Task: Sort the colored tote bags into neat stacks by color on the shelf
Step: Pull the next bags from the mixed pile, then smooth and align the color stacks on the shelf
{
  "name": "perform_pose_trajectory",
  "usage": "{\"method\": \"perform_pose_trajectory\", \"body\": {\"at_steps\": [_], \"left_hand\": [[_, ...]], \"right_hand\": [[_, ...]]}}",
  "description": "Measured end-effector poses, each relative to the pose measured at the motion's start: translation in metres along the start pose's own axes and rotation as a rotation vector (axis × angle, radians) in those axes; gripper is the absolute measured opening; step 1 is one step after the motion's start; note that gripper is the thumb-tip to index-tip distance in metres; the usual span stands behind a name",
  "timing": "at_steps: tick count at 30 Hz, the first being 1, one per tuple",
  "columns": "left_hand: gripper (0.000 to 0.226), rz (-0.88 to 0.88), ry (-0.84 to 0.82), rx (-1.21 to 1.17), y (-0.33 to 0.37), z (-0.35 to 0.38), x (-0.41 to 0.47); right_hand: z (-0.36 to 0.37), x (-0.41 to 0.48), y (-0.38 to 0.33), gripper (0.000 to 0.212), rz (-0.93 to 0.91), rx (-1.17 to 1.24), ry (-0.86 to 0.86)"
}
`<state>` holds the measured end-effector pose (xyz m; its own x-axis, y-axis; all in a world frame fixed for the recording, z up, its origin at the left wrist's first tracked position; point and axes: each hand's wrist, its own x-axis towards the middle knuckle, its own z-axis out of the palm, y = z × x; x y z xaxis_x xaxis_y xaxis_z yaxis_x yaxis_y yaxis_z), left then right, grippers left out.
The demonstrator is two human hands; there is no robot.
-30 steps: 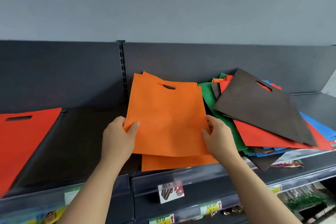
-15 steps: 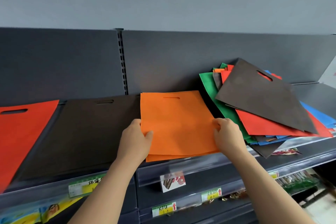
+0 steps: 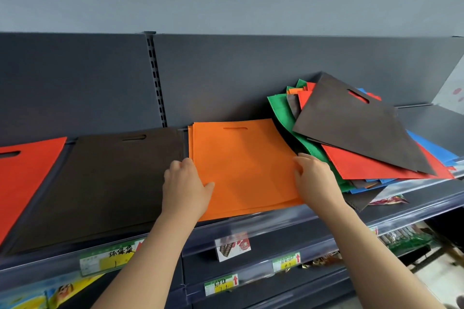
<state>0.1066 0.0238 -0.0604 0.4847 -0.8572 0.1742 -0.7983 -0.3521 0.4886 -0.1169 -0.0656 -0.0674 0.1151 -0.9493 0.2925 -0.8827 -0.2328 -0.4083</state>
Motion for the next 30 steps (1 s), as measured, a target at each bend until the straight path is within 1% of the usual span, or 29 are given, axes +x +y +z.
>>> {"method": "perform_pose_trajectory", "body": {"at_steps": [4, 6, 8, 12, 17, 19, 22, 26, 28, 30], "left_hand": [[0.049, 0.110, 0.072, 0.093, 0.013, -0.006, 0.002], [0.045, 0.173, 0.089, 0.093, 0.024, -0.007, 0.003], [0.039, 0.238, 0.105, 0.072, 0.040, -0.005, 0.005], [0.032, 0.319, 0.111, 0.000, 0.080, 0.007, 0.014], [0.030, 0.371, 0.068, -0.088, 0.143, 0.034, 0.033], [0.030, 0.378, 0.024, -0.106, 0.168, 0.046, 0.042], [0.033, 0.362, -0.053, -0.087, 0.202, 0.061, 0.054], [0.038, 0.265, -0.146, -0.079, 0.221, 0.076, 0.066], [0.040, 0.214, -0.157, -0.130, 0.225, 0.080, 0.069], [0.043, 0.170, -0.134, -0.197, 0.227, 0.080, 0.067]], "right_hand": [[-0.019, -0.009, -0.008, 0.021, -0.164, 0.017, 0.115], [-0.030, -0.009, -0.005, 0.026, -0.197, 0.046, 0.158], [-0.043, -0.004, 0.004, 0.029, -0.190, 0.042, 0.192], [-0.070, 0.016, 0.044, 0.029, -0.066, -0.037, 0.207], [-0.098, 0.046, 0.108, 0.031, 0.143, -0.138, 0.120], [-0.102, 0.055, 0.133, 0.029, 0.183, -0.149, 0.092], [-0.103, 0.060, 0.163, 0.030, 0.164, -0.183, 0.022], [-0.099, 0.058, 0.183, 0.028, 0.012, -0.262, -0.008], [-0.100, 0.055, 0.189, 0.028, -0.038, -0.268, -0.036], [-0.103, 0.054, 0.190, 0.034, -0.084, -0.238, -0.069]]}}
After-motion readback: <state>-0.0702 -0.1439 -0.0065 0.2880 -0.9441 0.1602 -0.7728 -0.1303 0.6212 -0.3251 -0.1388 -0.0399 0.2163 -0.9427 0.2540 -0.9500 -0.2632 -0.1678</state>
